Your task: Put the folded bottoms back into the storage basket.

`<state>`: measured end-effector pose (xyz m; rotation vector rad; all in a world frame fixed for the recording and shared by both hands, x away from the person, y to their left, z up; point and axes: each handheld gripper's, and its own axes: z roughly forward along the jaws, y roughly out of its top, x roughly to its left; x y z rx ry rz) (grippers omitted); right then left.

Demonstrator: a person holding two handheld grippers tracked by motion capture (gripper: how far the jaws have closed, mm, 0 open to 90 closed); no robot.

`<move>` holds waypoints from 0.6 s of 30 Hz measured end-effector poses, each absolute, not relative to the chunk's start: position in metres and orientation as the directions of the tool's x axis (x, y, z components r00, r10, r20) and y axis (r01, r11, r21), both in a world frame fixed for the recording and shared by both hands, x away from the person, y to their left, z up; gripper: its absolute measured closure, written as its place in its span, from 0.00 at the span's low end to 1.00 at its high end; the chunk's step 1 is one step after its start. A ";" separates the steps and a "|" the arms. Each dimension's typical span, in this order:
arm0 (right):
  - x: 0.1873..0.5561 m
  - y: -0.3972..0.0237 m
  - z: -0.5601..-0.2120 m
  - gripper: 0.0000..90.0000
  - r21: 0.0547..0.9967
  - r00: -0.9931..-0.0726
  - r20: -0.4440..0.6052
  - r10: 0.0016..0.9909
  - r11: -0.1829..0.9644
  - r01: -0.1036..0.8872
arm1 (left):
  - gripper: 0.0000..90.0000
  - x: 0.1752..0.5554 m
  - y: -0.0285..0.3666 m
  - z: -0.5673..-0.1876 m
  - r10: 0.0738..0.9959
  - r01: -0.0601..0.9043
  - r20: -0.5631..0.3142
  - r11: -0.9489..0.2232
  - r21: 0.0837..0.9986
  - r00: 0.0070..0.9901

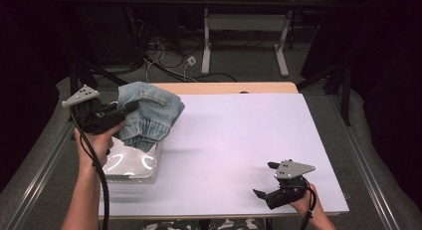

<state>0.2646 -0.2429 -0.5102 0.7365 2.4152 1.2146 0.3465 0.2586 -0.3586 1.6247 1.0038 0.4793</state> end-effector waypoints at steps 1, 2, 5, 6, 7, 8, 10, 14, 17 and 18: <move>0.265 -0.243 -0.510 0.03 0.814 -0.808 -0.066 0.585 0.500 0.296 | 0.82 0.346 0.260 -0.358 0.810 0.359 -0.191 -0.026 0.933 0.554; 0.265 -0.243 -0.510 0.03 0.814 -0.808 -0.065 0.586 0.500 0.297 | 0.82 0.345 0.262 -0.357 0.813 0.356 -0.188 -0.025 0.934 0.550; 0.265 -0.243 -0.510 0.03 0.813 -0.808 -0.065 0.586 0.501 0.298 | 0.82 0.345 0.266 -0.356 0.826 0.356 -0.181 -0.026 0.934 0.534; 0.265 -0.243 -0.510 0.04 0.813 -0.807 -0.066 0.587 0.501 0.298 | 0.82 0.345 0.268 -0.356 0.828 0.358 -0.183 -0.023 0.933 0.531; 0.265 -0.243 -0.510 0.04 0.813 -0.805 -0.068 0.589 0.501 0.298 | 0.82 0.345 0.269 -0.356 0.831 0.359 -0.180 -0.025 0.933 0.526; 0.265 -0.243 -0.510 0.04 0.812 -0.805 -0.067 0.589 0.501 0.299 | 0.82 0.345 0.270 -0.357 0.832 0.361 -0.184 -0.021 0.932 0.524; 0.265 -0.243 -0.510 0.04 0.811 -0.805 -0.067 0.589 0.502 0.299 | 0.82 0.346 0.272 -0.357 0.834 0.366 -0.188 -0.019 0.930 0.519; 0.265 -0.243 -0.510 0.04 0.812 -0.805 -0.070 0.590 0.502 0.298 | 0.82 0.345 0.275 -0.356 0.840 0.368 -0.188 -0.015 0.930 0.509; 0.265 -0.243 -0.510 0.04 0.812 -0.805 -0.069 0.590 0.501 0.298 | 0.81 0.344 0.276 -0.355 0.843 0.365 -0.183 -0.017 0.931 0.506; 0.264 -0.243 -0.510 0.04 0.812 -0.804 -0.068 0.590 0.501 0.299 | 0.81 0.344 0.277 -0.355 0.844 0.367 -0.181 -0.019 0.930 0.504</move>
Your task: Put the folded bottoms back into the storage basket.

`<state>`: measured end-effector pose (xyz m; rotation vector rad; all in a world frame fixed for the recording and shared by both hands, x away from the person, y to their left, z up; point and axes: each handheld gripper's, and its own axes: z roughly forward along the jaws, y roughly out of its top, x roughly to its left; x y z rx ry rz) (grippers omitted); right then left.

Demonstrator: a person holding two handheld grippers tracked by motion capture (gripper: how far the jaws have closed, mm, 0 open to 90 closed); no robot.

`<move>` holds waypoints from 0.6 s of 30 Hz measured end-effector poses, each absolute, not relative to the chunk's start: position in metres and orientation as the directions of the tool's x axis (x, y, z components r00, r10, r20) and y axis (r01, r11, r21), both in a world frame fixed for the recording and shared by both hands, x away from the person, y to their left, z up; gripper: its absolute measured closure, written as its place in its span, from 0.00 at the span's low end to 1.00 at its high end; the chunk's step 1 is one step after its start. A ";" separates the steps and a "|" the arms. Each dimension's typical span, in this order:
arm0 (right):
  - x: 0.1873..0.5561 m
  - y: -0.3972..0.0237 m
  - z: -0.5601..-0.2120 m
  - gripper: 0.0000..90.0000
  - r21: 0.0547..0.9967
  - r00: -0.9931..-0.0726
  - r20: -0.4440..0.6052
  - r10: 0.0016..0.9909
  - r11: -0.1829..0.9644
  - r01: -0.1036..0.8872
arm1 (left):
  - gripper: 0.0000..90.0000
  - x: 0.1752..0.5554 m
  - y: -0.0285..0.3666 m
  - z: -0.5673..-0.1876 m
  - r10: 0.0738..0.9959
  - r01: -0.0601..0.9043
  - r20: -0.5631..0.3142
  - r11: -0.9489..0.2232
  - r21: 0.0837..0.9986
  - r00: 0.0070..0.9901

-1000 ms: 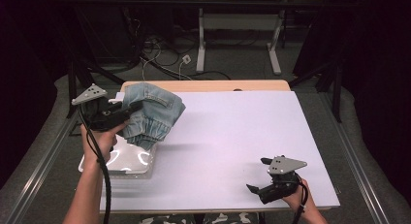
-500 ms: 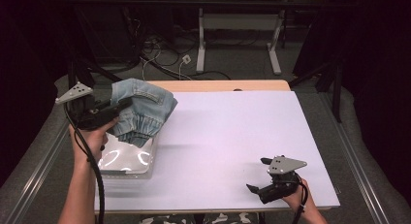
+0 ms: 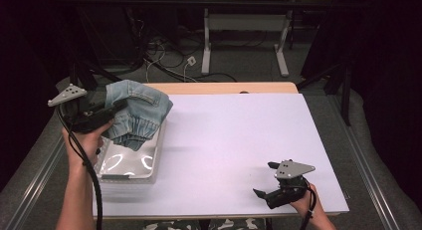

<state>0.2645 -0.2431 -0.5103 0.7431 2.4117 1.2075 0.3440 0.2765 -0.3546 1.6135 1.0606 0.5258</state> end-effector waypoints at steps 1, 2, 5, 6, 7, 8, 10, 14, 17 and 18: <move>0.265 -0.243 -0.510 0.04 0.812 -0.805 -0.069 0.589 0.502 0.297 | 0.81 0.344 0.277 -0.355 0.846 0.368 -0.178 -0.022 0.929 0.502; 0.265 -0.243 -0.510 0.04 0.812 -0.805 -0.069 0.589 0.502 0.297 | 0.81 0.344 0.277 -0.355 0.848 0.369 -0.178 -0.023 0.929 0.500; 0.265 -0.243 -0.510 0.04 0.812 -0.805 -0.070 0.589 0.502 0.297 | 0.81 0.346 0.279 -0.357 0.851 0.381 -0.185 -0.019 0.924 0.492; 0.265 -0.243 -0.510 0.04 0.813 -0.805 -0.070 0.589 0.502 0.297 | 0.81 0.347 0.280 -0.358 0.853 0.383 -0.184 -0.021 0.923 0.489; 0.265 -0.243 -0.510 0.04 0.813 -0.805 -0.069 0.590 0.501 0.298 | 0.82 0.347 0.280 -0.358 0.854 0.388 -0.186 -0.020 0.921 0.485; 0.264 -0.243 -0.510 0.04 0.813 -0.804 -0.067 0.590 0.500 0.299 | 0.81 0.348 0.281 -0.359 0.857 0.390 -0.186 -0.019 0.920 0.481; 0.265 -0.243 -0.510 0.04 0.813 -0.805 -0.067 0.590 0.500 0.299 | 0.81 0.350 0.282 -0.361 0.860 0.397 -0.188 -0.018 0.918 0.474; 0.265 -0.243 -0.510 0.04 0.813 -0.804 -0.065 0.591 0.499 0.301 | 0.81 0.353 0.285 -0.364 0.864 0.411 -0.194 -0.016 0.911 0.464; 0.265 -0.243 -0.511 0.04 0.815 -0.804 -0.065 0.591 0.497 0.299 | 0.81 0.355 0.285 -0.367 0.868 0.423 -0.196 -0.018 0.906 0.456; 0.265 -0.243 -0.510 0.04 0.814 -0.805 -0.065 0.590 0.498 0.300 | 0.81 0.356 0.286 -0.368 0.869 0.428 -0.196 -0.020 0.904 0.454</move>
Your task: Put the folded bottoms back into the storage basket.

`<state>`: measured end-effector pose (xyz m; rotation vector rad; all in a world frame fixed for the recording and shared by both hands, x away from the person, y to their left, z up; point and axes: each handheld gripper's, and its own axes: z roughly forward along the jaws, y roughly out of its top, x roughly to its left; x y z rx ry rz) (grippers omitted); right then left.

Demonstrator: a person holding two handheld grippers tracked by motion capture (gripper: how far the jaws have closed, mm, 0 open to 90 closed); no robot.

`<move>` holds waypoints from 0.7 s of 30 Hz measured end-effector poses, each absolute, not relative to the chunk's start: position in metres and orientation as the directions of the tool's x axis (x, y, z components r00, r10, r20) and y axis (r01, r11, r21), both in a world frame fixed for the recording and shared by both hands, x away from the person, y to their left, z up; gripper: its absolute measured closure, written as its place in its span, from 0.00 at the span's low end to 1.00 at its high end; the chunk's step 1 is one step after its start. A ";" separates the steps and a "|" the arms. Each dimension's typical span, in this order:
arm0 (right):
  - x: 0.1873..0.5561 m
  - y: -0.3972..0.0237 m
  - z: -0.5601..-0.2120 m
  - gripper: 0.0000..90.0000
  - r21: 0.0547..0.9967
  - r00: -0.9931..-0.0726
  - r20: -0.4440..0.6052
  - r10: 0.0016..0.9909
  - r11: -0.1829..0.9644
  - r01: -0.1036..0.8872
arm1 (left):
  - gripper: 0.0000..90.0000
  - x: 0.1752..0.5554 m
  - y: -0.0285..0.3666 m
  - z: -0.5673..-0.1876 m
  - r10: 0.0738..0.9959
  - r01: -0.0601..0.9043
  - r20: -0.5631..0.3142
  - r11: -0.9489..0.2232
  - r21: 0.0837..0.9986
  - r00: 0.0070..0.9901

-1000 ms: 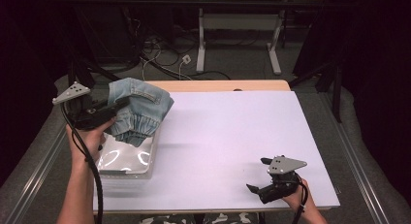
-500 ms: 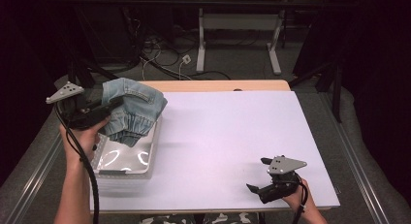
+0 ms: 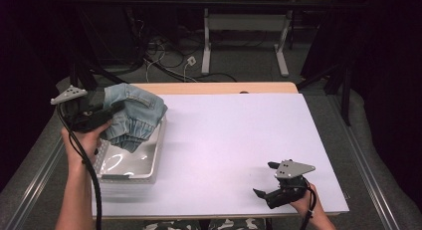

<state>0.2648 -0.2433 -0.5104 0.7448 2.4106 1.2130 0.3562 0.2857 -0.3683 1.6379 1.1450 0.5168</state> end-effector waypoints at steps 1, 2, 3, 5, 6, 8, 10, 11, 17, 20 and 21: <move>0.265 -0.243 -0.510 0.04 0.814 -0.805 -0.066 0.590 0.499 0.299 | 0.81 0.357 0.286 -0.370 0.870 0.432 -0.196 -0.022 0.902 0.453; 0.264 -0.243 -0.510 0.04 0.813 -0.804 -0.066 0.590 0.499 0.299 | 0.81 0.358 0.286 -0.371 0.871 0.437 -0.198 -0.021 0.899 0.449; 0.264 -0.243 -0.510 0.04 0.814 -0.804 -0.066 0.591 0.498 0.299 | 0.81 0.359 0.287 -0.372 0.872 0.442 -0.200 -0.021 0.897 0.447; 0.265 -0.243 -0.510 0.04 0.814 -0.803 -0.066 0.592 0.497 0.299 | 0.81 0.360 0.288 -0.374 0.874 0.449 -0.202 -0.020 0.893 0.442; 0.265 -0.244 -0.510 0.04 0.814 -0.803 -0.066 0.592 0.498 0.300 | 0.81 0.361 0.288 -0.375 0.875 0.451 -0.204 -0.019 0.892 0.440; 0.265 -0.244 -0.510 0.04 0.814 -0.803 -0.063 0.592 0.497 0.302 | 0.81 0.362 0.289 -0.376 0.876 0.459 -0.205 -0.021 0.888 0.437; 0.265 -0.244 -0.510 0.04 0.814 -0.803 -0.065 0.593 0.496 0.301 | 0.81 0.364 0.290 -0.378 0.877 0.464 -0.208 -0.019 0.886 0.432; 0.265 -0.244 -0.510 0.04 0.814 -0.803 -0.063 0.593 0.496 0.302 | 0.81 0.364 0.290 -0.379 0.878 0.467 -0.209 -0.018 0.884 0.430; 0.265 -0.244 -0.510 0.04 0.814 -0.803 -0.065 0.593 0.497 0.301 | 0.81 0.368 0.292 -0.384 0.884 0.487 -0.209 -0.024 0.873 0.419; 0.265 -0.244 -0.510 0.04 0.814 -0.803 -0.065 0.592 0.497 0.300 | 0.81 0.370 0.293 -0.386 0.885 0.495 -0.212 -0.024 0.869 0.414; 0.265 -0.244 -0.510 0.04 0.815 -0.803 -0.065 0.592 0.496 0.300 | 0.81 0.370 0.293 -0.387 0.886 0.497 -0.212 -0.024 0.867 0.412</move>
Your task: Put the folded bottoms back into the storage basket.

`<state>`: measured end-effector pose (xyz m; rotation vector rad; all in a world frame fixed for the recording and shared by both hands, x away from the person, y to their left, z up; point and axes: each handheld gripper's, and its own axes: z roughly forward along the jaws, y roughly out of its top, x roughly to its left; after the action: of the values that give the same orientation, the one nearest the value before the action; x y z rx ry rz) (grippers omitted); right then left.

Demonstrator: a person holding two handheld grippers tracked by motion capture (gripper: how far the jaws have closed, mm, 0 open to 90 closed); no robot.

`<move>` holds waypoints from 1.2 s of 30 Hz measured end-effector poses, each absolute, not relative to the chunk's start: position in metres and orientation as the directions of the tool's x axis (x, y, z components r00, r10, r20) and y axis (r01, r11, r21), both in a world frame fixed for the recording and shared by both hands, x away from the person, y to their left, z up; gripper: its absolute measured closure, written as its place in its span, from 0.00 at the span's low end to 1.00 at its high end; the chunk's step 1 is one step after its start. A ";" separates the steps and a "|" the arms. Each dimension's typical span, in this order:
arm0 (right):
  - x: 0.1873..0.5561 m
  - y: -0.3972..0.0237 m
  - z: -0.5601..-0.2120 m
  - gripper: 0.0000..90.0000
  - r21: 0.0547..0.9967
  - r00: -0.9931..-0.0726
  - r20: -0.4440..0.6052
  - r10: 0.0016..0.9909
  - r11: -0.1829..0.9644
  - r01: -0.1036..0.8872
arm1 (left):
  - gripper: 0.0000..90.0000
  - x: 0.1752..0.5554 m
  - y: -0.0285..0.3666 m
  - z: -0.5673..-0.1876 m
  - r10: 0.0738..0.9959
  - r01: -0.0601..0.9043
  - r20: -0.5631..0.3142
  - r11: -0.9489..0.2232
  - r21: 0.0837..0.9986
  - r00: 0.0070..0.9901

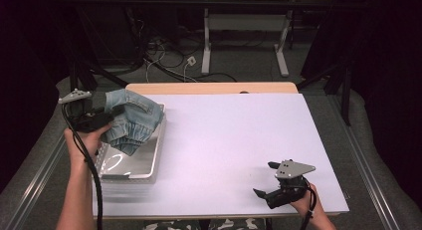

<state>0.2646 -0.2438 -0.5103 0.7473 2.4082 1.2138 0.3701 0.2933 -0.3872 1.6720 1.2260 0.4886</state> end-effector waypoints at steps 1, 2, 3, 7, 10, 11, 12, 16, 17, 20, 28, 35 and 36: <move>0.265 -0.244 -0.510 0.04 0.815 -0.803 -0.065 0.592 0.496 0.300 | 0.81 0.371 0.293 -0.388 0.887 0.501 -0.212 -0.025 0.865 0.410; 0.265 -0.244 -0.510 0.04 0.814 -0.803 -0.065 0.592 0.497 0.300 | 0.81 0.371 0.294 -0.389 0.889 0.504 -0.210 -0.027 0.863 0.407; 0.265 -0.244 -0.510 0.04 0.815 -0.803 -0.066 0.592 0.496 0.300 | 0.81 0.372 0.294 -0.390 0.890 0.507 -0.208 -0.030 0.861 0.405; 0.264 -0.244 -0.510 0.04 0.814 -0.803 -0.067 0.593 0.498 0.299 | 0.81 0.375 0.295 -0.395 0.894 0.521 -0.212 -0.027 0.853 0.395; 0.265 -0.244 -0.510 0.04 0.814 -0.803 -0.066 0.592 0.497 0.300 | 0.81 0.375 0.297 -0.396 0.895 0.524 -0.218 -0.021 0.851 0.390; 0.265 -0.244 -0.510 0.04 0.814 -0.803 -0.065 0.592 0.497 0.300 | 0.81 0.376 0.297 -0.396 0.895 0.526 -0.218 -0.022 0.850 0.389; 0.265 -0.244 -0.511 0.04 0.814 -0.803 -0.067 0.593 0.497 0.299 | 0.81 0.376 0.298 -0.396 0.895 0.526 -0.219 -0.020 0.850 0.388; 0.265 -0.244 -0.510 0.04 0.814 -0.803 -0.066 0.592 0.498 0.300 | 0.81 0.376 0.300 -0.396 0.898 0.528 -0.223 -0.013 0.849 0.380; 0.265 -0.244 -0.510 0.04 0.814 -0.803 -0.066 0.592 0.497 0.300 | 0.81 0.375 0.300 -0.396 0.899 0.528 -0.222 -0.012 0.849 0.378; 0.265 -0.244 -0.510 0.04 0.814 -0.803 -0.067 0.592 0.498 0.300 | 0.81 0.375 0.301 -0.395 0.902 0.527 -0.216 -0.014 0.850 0.373; 0.265 -0.244 -0.510 0.04 0.814 -0.803 -0.067 0.593 0.498 0.300 | 0.81 0.379 0.303 -0.402 0.907 0.556 -0.229 -0.008 0.831 0.355; 0.265 -0.244 -0.510 0.04 0.815 -0.804 -0.063 0.591 0.496 0.300 | 0.81 0.385 0.309 -0.411 0.908 0.585 -0.250 0.006 0.811 0.337; 0.265 -0.244 -0.510 0.04 0.815 -0.804 -0.065 0.591 0.497 0.300 | 0.81 0.385 0.309 -0.413 0.908 0.591 -0.257 0.012 0.807 0.332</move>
<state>0.2647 -0.2438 -0.5103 0.7456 2.4093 1.2142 0.3854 0.3091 -0.4130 1.6822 1.3609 0.4342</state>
